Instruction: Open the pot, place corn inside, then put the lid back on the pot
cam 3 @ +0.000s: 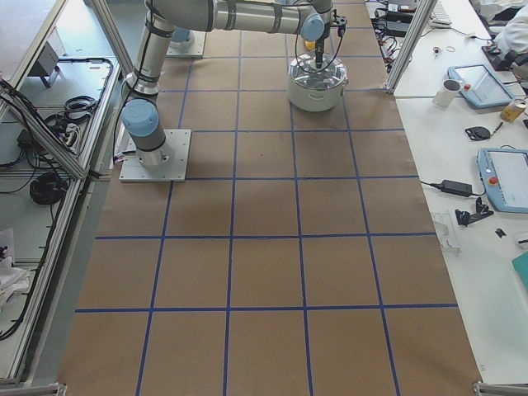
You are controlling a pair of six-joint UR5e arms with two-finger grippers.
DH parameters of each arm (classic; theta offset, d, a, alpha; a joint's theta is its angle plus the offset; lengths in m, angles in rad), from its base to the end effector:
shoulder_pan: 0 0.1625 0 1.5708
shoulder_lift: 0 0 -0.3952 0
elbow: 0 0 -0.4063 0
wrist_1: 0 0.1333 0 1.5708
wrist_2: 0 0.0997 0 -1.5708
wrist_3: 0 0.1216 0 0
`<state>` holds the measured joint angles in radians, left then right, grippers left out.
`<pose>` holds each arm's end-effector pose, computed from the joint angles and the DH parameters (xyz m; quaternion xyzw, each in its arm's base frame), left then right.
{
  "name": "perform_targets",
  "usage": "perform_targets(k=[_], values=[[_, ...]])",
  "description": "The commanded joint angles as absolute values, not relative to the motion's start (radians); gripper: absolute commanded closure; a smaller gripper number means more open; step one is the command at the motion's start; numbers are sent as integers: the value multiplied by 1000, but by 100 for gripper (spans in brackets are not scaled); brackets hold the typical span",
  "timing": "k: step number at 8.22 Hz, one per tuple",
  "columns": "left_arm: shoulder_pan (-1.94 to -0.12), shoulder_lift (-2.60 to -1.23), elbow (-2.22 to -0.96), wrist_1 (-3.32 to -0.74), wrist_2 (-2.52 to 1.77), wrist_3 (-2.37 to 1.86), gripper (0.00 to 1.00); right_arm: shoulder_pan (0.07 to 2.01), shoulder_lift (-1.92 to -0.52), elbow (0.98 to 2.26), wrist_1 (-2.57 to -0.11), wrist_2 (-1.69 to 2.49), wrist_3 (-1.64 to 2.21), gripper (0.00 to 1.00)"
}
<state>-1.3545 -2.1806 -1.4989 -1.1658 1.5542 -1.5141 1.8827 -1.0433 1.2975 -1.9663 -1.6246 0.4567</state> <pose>0.0090 -0.6717 0.1446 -0.7599 0.6466 0.0579 0.0335 0.3379 -0.6349 0.2956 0.0740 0.9944 -0.0755 0.0016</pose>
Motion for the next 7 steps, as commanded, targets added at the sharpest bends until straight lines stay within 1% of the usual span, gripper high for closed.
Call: perform_targets(k=[1, 2, 3, 4, 5, 7], values=[[-1356, -2201, -1505, -1166, 1552, -1511, 0, 1882, -1045, 1296, -1968, -1624, 456, 34], [-1358, -2201, -1503, -1166, 1552, -1508, 0, 1881, -1043, 1296, -2009, -1624, 454, 40], [-1359, -2201, -1502, -1166, 1554, -1497, 0, 1881, -1043, 1296, -2013, -1624, 456, 51], [-1364, -2198, -1500, -1164, 1555, -1494, 9, 1881, -1043, 1298, -2013, -1624, 454, 59], [-1374, -2197, -1499, -1157, 1554, -1493, 14, 1881, -1043, 1298, -2013, -1624, 456, 60], [-1391, -2203, -1502, -1132, 1554, -1470, 13, 1881, -1043, 1299, -2013, -1624, 454, 61]])
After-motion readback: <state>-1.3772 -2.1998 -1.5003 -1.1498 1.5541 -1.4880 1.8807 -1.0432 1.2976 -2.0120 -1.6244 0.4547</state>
